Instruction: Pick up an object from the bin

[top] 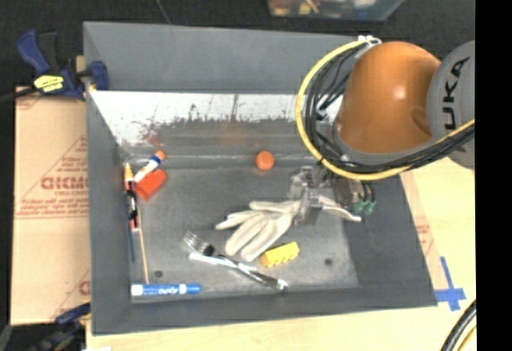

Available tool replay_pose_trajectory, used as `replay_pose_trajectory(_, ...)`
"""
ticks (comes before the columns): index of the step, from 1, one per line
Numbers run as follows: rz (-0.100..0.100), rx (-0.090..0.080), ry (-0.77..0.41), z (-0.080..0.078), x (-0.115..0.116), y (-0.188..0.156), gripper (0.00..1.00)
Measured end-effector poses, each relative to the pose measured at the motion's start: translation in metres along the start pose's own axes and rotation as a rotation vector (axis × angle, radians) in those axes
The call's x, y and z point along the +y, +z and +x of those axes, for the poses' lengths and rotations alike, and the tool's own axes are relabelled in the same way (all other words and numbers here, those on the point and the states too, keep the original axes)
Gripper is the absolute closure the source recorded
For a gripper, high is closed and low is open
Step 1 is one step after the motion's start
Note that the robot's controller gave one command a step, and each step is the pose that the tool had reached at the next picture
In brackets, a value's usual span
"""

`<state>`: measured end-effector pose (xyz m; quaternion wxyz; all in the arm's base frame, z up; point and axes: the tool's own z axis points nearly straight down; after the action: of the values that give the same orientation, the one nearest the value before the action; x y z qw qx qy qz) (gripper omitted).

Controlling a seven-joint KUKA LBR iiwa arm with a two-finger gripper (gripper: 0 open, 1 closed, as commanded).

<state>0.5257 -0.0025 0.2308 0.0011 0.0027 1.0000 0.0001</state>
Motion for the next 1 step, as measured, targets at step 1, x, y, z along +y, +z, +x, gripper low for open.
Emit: replay_pose_trajectory(1,0.0,-0.002,-0.028,-0.0045,0.0117,-0.0207,0.0)
